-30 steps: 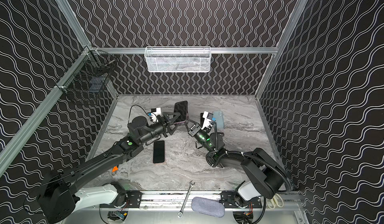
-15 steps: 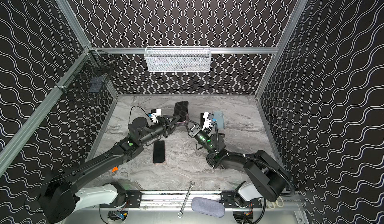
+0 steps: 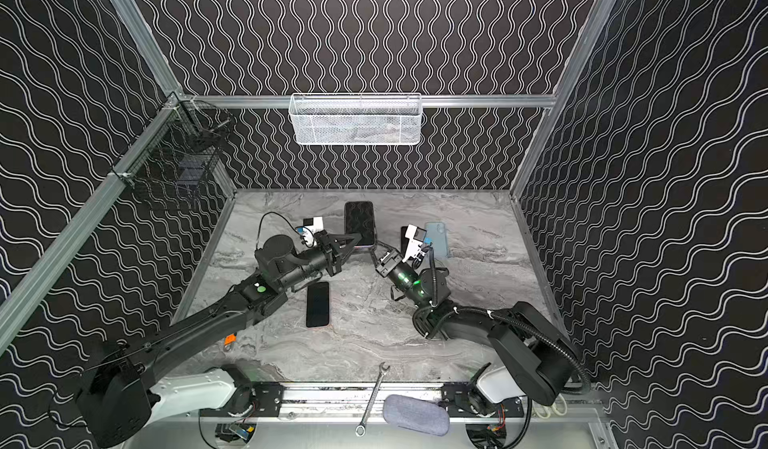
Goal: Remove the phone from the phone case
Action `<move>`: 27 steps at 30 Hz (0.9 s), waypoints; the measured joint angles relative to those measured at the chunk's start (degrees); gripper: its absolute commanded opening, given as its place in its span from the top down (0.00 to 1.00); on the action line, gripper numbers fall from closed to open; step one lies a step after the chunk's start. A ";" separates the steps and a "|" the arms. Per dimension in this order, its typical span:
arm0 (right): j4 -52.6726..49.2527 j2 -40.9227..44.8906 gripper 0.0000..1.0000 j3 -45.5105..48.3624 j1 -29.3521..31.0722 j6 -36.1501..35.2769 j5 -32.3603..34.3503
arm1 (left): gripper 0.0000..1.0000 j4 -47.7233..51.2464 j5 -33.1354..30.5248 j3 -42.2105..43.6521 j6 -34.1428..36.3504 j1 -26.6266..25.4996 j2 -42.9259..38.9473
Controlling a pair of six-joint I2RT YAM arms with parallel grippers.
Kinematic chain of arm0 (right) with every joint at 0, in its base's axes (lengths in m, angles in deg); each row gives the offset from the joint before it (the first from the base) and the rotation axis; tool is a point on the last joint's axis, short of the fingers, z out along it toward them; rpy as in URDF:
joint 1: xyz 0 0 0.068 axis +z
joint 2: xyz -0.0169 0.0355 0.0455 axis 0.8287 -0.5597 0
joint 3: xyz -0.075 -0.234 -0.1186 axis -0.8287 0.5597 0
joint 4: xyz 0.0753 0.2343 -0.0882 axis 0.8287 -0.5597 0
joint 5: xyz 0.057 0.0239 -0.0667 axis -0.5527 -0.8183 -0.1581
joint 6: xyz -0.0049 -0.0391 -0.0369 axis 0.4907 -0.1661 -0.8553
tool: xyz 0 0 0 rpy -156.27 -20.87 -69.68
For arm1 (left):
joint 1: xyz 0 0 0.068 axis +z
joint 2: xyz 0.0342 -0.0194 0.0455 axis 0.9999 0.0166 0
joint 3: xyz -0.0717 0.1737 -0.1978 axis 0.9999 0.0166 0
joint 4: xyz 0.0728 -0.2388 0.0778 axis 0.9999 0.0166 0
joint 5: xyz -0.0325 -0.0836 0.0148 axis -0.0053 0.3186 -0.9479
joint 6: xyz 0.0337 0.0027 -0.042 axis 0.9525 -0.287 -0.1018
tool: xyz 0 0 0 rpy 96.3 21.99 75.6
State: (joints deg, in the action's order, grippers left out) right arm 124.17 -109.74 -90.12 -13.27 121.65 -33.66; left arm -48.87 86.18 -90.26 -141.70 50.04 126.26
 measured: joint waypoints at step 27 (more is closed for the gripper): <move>1.11 -5.14 0.99 1.84 1.03 -5.84 5.40 | 1.00 4.63 1.95 -1.66 -1.55 0.00 -2.95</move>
State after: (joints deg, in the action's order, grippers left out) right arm 125.28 -114.88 -88.28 -12.24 115.81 -28.26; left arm -44.23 88.12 -91.92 -143.25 50.04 123.31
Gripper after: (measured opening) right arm 0.075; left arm 0.107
